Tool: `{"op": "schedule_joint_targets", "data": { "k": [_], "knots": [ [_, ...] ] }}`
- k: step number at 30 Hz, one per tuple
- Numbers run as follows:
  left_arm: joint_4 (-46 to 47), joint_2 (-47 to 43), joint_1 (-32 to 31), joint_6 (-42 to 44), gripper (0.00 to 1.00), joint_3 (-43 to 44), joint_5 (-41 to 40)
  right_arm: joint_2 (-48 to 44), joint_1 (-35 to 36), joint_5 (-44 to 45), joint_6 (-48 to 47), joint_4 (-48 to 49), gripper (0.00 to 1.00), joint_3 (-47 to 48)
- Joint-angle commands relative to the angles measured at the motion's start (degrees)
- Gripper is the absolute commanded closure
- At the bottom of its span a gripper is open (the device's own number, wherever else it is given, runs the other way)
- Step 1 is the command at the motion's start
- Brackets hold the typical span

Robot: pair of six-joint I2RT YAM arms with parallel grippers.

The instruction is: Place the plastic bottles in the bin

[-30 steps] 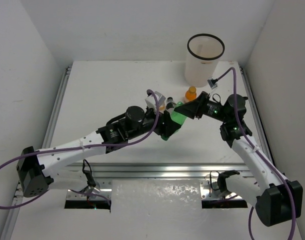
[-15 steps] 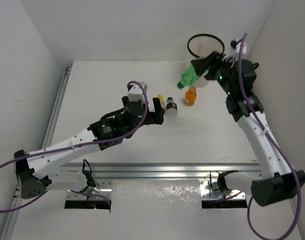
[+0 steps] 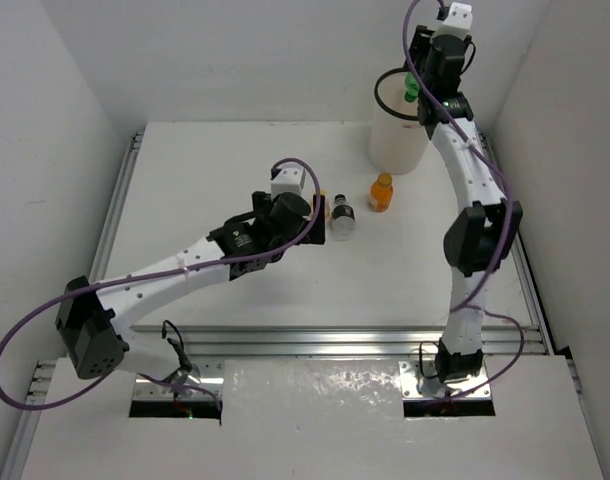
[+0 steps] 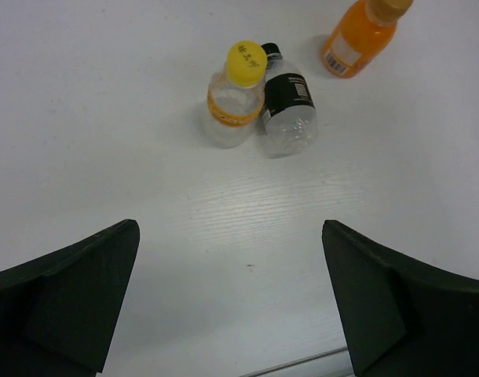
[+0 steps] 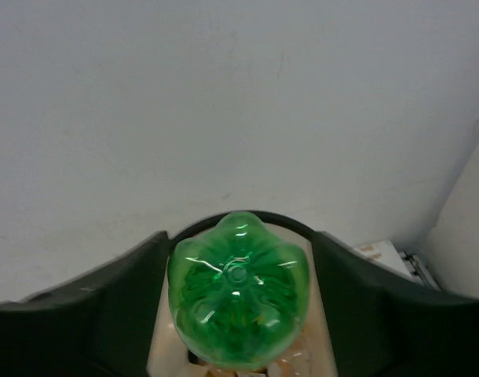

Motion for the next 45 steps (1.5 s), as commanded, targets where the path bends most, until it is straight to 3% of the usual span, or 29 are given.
{"op": "schedule_joint_targets", "data": {
  "k": [1,3,9,11,13,14,15,18,22,24,27,30,31,34,36,37,39,40,41,43,45],
  "knots": [
    [2.8,-0.6,3.3,1.5,0.00,3.2,2.8,6.9,0.0,-0.2,-4.9,-0.7,0.16,14.5],
    [5.1,-0.1,6.8,1.9,0.00,2.9,5.7,7.3,0.0,0.5,-4.5,-0.1,0.01,14.3],
    [7.9,7.0,9.7,4.1,0.00,5.9,11.2,-5.8,2.3,2.4,-3.5,-0.9,0.01,0.6],
    [7.7,9.8,10.2,4.2,0.00,8.8,11.4,-14.2,2.9,-1.9,1.7,-8.6,0.01,-6.8],
    [6.7,16.6,10.8,4.2,0.00,14.0,11.3,-24.5,3.1,-10.3,6.4,-12.1,0.01,-24.7],
    [6.0,18.4,10.9,4.2,0.00,14.0,11.3,-28.0,3.1,-12.6,8.0,-12.1,0.01,-24.8],
    [5.6,20.3,11.1,4.2,0.00,17.0,11.3,-31.5,3.4,-15.1,9.1,-10.5,0.01,-34.9],
    [4.3,26.9,11.5,4.8,0.00,22.7,9.8,-43.3,3.6,-22.5,12.2,-6.6,0.01,-51.8],
    [1.8,34.1,12.2,4.8,0.03,29.4,9.6,-54.5,3.5,-30.6,14.9,-3.9,0.01,-66.1],
    [1.3,37.5,12.4,4.4,0.10,30.7,9.4,-58.6,3.5,-31.6,16.4,-3.8,0.01,-69.3],
    [1.1,41.1,13.5,4.1,0.29,32.4,10.8,-62.3,3.6,-35.1,17.6,-4.5,0.01,-73.5],
    [-3.7,43.6,14.1,2.2,0.65,34.5,10.8,-65.3,3.6,-36.7,17.6,-5.0,0.01,-75.1],
    [-4.8,43.3,14.4,0.8,0.77,34.2,10.3,-65.9,3.6,-37.2,17.1,-5.0,0.01,-75.5],
    [-5.5,38.2,14.5,-0.9,0.95,29.7,6.6,-66.1,3.6,-38.8,15.9,-5.5,0.01,-75.8],
    [-6.5,32.7,14.4,-0.9,1.00,26.8,5.6,-63.8,3.6,-42.1,14.9,-4.4,0.01,-75.4],
    [-8.3,29.0,14.4,-0.8,1.00,26.1,6.2,-62.6,3.6,-49.0,13.3,-3.3,0.01,-75.4],
    [-7.8,24.3,14.4,-0.3,1.00,22.3,11.8,-58.7,3.8,-58.6,10.8,1.2,0.01,-75.7],
    [-6.6,19.0,14.4,-0.1,1.00,17.9,19.7,-57.4,5.0,-67.7,9.7,4.7,0.01,-75.6],
    [-4.9,16.3,14.4,0.3,1.00,15.5,24.5,-56.0,5.9,-71.4,8.0,4.7,0.01,-75.3],
    [0.5,9.3,14.4,0.7,1.00,11.2,38.4,-52.9,8.7,-74.3,1.2,5.9,0.01,-74.7],
    [2.1,5.2,14.5,0.5,1.00,7.6,44.3,-50.2,12.5,-74.5,-4.2,3.6,0.01,-72.3]
  ]
}}
